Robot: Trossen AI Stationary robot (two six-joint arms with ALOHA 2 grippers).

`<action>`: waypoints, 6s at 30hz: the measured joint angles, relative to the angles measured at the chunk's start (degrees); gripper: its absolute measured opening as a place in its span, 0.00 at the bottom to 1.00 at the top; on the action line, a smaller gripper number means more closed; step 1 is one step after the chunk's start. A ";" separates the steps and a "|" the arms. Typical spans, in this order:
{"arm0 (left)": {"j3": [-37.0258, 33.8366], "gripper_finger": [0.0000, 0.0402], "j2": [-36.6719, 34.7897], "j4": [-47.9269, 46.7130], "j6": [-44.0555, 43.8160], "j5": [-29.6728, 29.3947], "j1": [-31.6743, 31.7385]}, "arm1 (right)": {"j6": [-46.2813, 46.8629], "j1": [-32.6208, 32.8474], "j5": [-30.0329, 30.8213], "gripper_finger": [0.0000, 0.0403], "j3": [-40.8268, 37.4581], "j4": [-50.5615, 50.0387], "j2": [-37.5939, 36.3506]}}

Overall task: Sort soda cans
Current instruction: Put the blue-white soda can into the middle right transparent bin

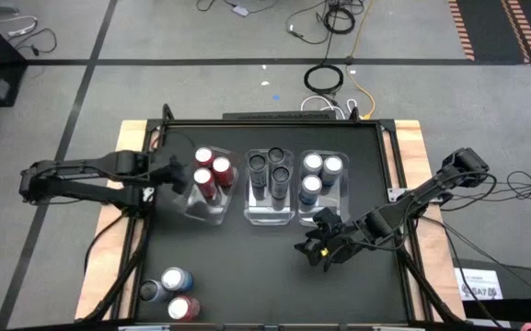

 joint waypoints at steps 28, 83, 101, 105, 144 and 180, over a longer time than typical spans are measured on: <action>-7.43 0.98 9.10 13.26 1.89 13.78 -0.02 | -1.03 0.02 0.02 0.77 0.02 0.70 0.00; 20.28 0.98 32.52 24.99 -0.64 20.22 -4.96 | -4.04 0.04 -1.30 0.77 0.01 0.61 -0.02; 20.28 0.98 33.21 17.32 -0.20 20.55 -4.85 | -3.89 0.13 -1.38 0.77 0.02 0.63 -0.02; 20.28 0.98 32.57 16.55 -0.80 20.40 -4.90 | -4.08 0.13 -1.40 0.77 0.01 0.62 -0.02; 33.63 0.98 26.34 -7.58 -43.52 7.85 -41.33 | -12.42 0.24 -7.63 0.77 0.01 0.55 -0.02; 33.66 0.98 40.38 -5.95 -50.74 20.87 -57.86 | -13.38 4.22 -7.07 0.77 0.02 0.68 -0.02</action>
